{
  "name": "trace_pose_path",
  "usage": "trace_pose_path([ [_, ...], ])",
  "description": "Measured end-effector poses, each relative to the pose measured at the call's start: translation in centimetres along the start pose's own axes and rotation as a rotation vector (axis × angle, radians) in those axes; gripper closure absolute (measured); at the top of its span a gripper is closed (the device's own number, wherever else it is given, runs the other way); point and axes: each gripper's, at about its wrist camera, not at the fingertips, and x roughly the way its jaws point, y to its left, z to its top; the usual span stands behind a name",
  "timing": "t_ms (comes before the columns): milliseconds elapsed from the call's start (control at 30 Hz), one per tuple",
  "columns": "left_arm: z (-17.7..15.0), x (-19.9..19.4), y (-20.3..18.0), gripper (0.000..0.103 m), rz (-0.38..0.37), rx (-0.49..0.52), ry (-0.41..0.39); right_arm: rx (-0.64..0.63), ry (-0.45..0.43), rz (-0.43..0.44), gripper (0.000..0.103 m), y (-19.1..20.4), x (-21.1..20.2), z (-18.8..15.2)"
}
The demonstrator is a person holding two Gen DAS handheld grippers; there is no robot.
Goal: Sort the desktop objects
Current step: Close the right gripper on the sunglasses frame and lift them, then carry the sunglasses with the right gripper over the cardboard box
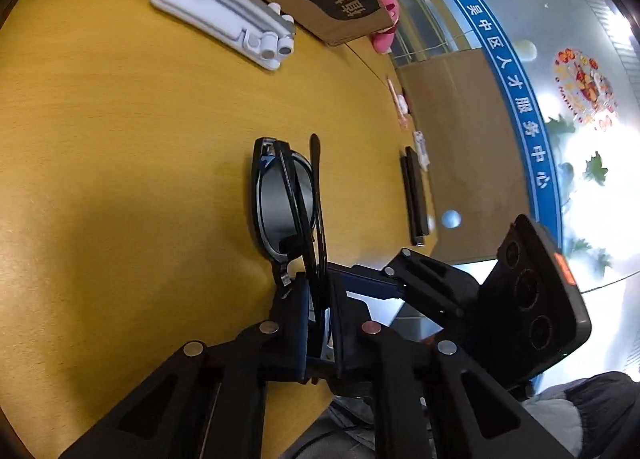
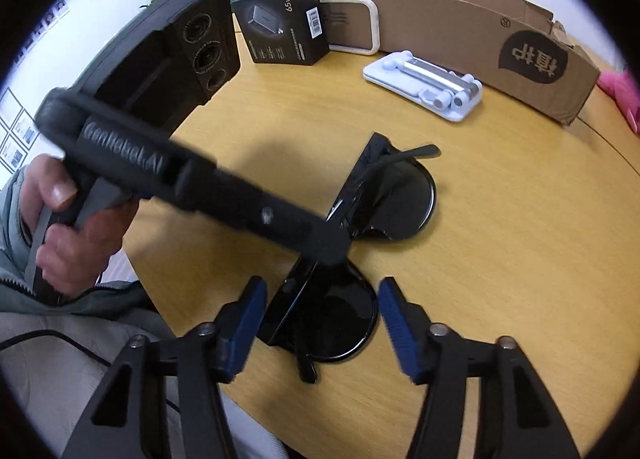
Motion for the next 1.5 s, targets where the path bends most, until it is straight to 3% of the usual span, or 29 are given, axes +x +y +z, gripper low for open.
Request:
trace_pose_path([
  [267, 0.3, -0.2, -0.7, 0.096, 0.027, 0.046, -0.045, 0.035, -0.046, 0.041, 0.049, -0.2, -0.3, 0.9],
  [500, 1.8, -3.0, -4.0, 0.096, 0.063, 0.122, -0.129, 0.063, -0.161, 0.083, 0.05, -0.7, -2.9, 2.8],
  [800, 5.5, -6.3, -5.4, 0.096, 0.08, 0.181, -0.225, 0.096, -0.251, 0.107, 0.05, -1.7, -3.5, 7.9],
  [1100, 12.0, -9.6, -9.0, 0.096, 0.101, 0.318, -0.286, 0.073, -0.349, 0.051, 0.051, -2.8, -5.8, 14.6],
  [1500, 24.8, -14.7, -15.2, 0.096, 0.159, 0.489, -0.368, -0.003, -0.502, 0.005, 0.055, -6.7, -10.5, 28.1],
])
